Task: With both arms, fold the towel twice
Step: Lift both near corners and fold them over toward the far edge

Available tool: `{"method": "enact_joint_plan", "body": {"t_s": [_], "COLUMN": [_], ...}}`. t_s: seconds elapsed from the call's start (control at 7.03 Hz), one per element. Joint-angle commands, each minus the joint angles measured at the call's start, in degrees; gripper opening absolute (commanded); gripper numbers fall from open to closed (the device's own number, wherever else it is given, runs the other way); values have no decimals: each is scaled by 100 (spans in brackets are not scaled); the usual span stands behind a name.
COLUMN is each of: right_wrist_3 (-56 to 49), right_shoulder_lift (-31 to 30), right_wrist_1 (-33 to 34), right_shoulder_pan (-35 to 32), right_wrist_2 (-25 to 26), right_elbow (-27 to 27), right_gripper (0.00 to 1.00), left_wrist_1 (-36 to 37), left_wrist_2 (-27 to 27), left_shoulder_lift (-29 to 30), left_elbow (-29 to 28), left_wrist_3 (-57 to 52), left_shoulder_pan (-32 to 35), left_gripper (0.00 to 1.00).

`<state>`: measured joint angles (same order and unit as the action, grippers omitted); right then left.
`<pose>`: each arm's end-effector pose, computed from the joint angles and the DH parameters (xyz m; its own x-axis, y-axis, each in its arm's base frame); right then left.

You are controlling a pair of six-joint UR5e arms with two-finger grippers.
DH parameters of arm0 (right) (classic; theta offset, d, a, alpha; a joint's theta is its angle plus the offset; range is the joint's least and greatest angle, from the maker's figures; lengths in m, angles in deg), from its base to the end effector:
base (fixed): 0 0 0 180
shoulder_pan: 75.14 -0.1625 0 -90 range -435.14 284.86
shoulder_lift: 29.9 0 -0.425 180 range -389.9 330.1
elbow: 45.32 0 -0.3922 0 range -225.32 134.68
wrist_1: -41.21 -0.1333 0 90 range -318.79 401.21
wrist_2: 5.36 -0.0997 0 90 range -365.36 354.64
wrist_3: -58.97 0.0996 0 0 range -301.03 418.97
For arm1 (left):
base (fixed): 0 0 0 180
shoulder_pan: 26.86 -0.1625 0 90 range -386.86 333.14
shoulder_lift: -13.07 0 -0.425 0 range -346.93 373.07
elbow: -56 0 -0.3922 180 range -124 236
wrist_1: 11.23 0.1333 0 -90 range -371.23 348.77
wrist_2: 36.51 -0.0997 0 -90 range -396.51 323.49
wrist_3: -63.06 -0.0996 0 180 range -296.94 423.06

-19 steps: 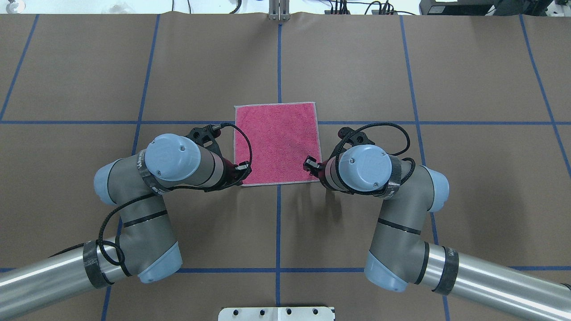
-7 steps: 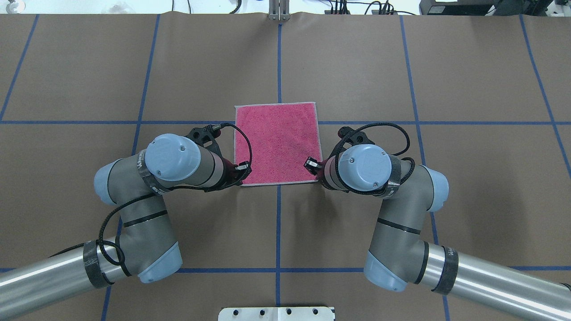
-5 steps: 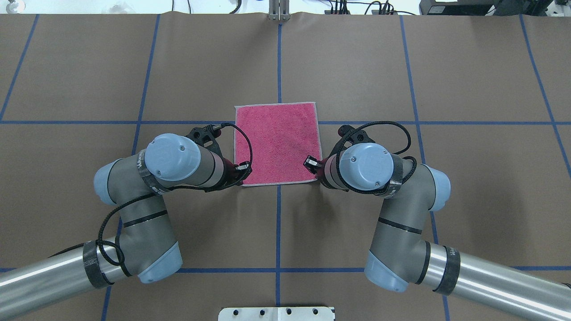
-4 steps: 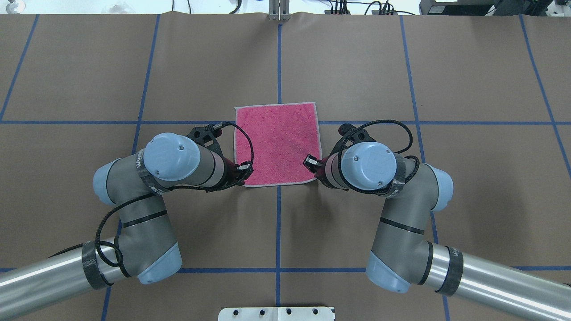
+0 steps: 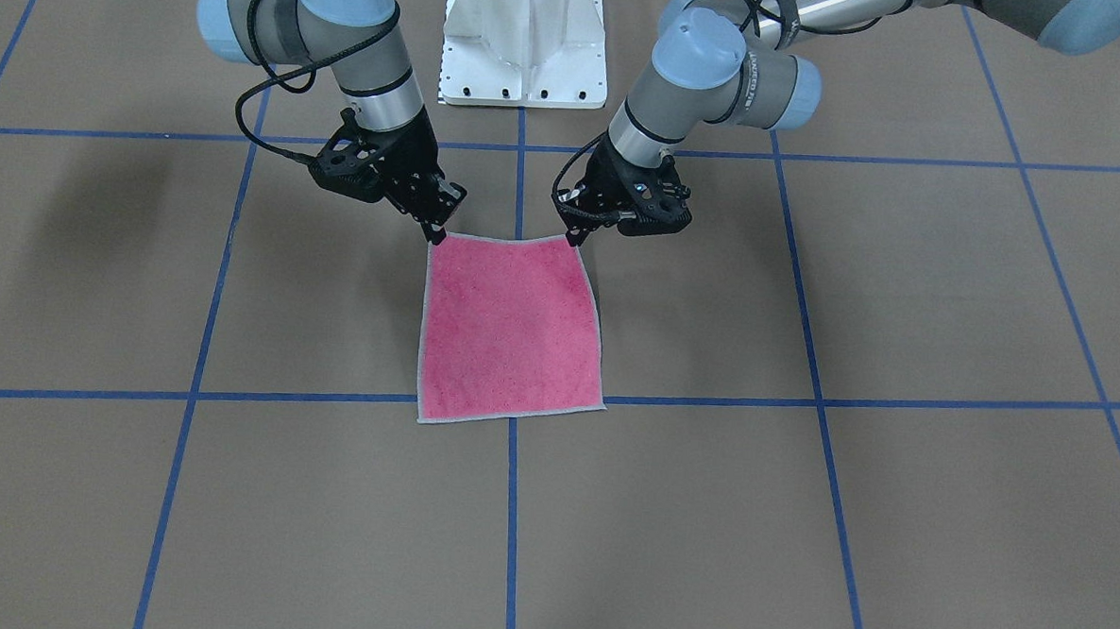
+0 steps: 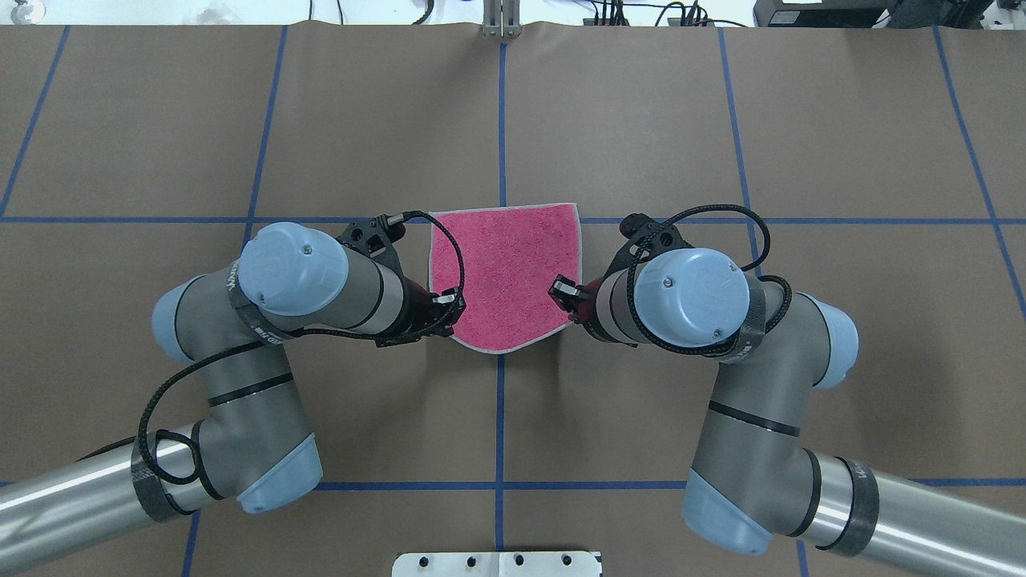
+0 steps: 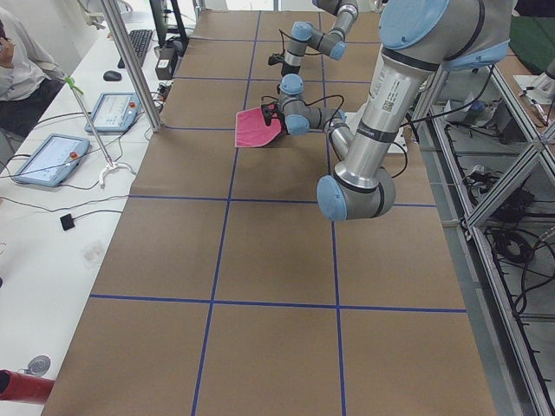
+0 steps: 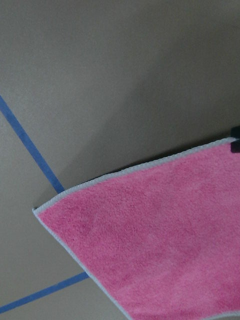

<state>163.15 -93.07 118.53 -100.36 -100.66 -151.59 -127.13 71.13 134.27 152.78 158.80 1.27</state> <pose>-0.5046 -0.3749 0.2471 0.4063 0.4610 0.7890 -0.4690 0.8462 -0.2529 0.5320 -0.4014 0.2369 0.3654 -0.3034 -0.8800 0.2471 0.9431 -0.2225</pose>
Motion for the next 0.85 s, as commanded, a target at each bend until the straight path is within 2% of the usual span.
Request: {"method": "enact_joint_plan", "body": {"t_s": [0.0, 0.14, 0.28, 0.71], "right_wrist_3": [-134, -544, -887, -899], "right_shoulder_lift": [-3, 6, 15, 59], "right_wrist_1": [-101, -276, -278, -278], "right_shoulder_pan": [8, 8, -35, -141], "right_wrist_2": [238, 562, 583, 583], "right_elbow": [1, 54, 80, 133], "right_gripper": [0, 0, 0, 0], "left_wrist_1": [15, 33, 50, 51], "left_wrist_2": [11, 11, 2, -7], "left_shoulder_lift": [8, 8, 17, 261], "left_elbow": [-9, -27, -45, -228], "left_wrist_3": [-2, -20, -263, -327], "left_shoulder_pan": [210, 341, 421, 685], "left_gripper": [0, 0, 0, 0]}}
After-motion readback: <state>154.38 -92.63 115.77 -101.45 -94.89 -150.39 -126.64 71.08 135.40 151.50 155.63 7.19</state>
